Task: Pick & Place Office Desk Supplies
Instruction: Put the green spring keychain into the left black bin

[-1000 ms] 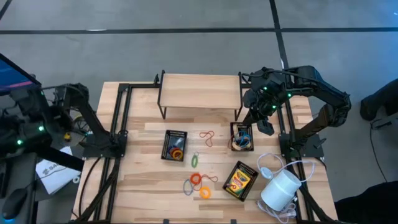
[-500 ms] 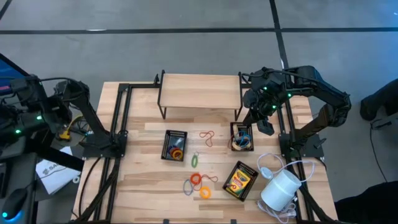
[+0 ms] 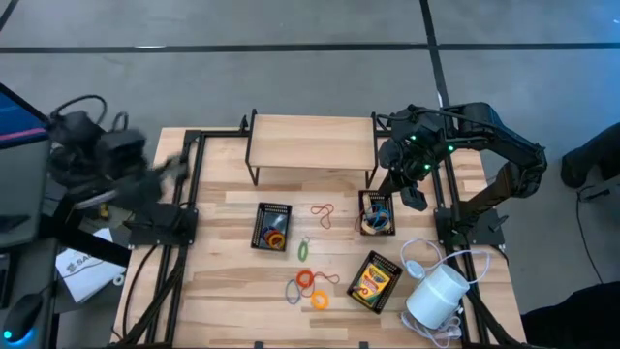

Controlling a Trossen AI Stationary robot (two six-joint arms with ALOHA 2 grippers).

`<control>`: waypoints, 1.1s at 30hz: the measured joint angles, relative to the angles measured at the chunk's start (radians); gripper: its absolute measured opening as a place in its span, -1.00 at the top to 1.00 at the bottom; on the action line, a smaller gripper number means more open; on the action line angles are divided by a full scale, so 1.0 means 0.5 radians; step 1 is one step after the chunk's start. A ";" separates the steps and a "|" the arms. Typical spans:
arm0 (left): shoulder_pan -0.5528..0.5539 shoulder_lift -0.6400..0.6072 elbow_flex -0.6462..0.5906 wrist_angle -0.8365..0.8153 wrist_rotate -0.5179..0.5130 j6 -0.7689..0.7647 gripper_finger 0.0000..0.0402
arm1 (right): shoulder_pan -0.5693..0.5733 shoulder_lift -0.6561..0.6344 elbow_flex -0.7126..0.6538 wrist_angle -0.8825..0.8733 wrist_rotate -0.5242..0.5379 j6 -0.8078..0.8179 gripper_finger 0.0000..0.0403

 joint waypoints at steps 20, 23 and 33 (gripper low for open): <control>0.373 0.508 -0.061 -1.040 -1.556 0.409 1.00 | 0.001 -0.001 0.000 0.002 0.000 0.021 1.00; 0.365 0.610 -0.054 -1.174 -1.575 0.388 1.00 | 0.001 -0.001 0.000 0.003 0.000 0.009 1.00; 0.413 0.946 -0.049 0.096 -1.346 0.242 1.00 | -0.005 -0.001 0.001 0.064 0.001 -0.206 1.00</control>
